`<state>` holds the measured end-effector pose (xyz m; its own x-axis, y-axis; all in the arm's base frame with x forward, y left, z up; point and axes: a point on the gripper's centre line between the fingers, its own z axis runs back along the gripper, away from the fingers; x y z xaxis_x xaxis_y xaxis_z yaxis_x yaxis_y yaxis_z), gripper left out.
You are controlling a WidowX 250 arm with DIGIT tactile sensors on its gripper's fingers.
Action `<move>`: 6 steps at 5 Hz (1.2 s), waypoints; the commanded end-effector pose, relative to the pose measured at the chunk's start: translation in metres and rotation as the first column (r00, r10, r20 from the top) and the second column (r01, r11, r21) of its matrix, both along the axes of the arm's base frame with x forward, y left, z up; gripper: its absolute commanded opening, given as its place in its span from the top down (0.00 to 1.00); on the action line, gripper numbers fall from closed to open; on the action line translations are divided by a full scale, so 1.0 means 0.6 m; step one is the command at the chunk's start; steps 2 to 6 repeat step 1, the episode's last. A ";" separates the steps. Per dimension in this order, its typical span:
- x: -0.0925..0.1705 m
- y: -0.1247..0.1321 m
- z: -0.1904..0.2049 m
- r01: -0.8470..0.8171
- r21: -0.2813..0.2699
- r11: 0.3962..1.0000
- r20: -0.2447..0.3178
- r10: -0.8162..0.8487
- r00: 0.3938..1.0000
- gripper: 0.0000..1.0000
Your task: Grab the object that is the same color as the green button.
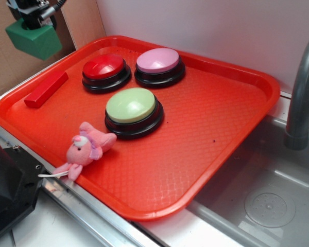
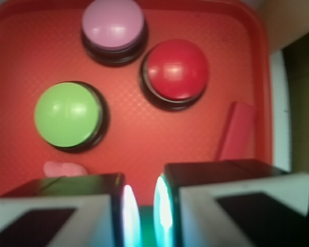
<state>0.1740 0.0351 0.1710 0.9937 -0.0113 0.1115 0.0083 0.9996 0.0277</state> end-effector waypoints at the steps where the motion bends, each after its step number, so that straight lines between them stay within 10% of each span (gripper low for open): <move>1: 0.007 0.011 0.013 -0.013 -0.003 1.000 -0.042 0.013 0.999 1.00; 6: 0.007 0.011 0.013 -0.013 -0.003 1.000 -0.042 0.013 0.999 1.00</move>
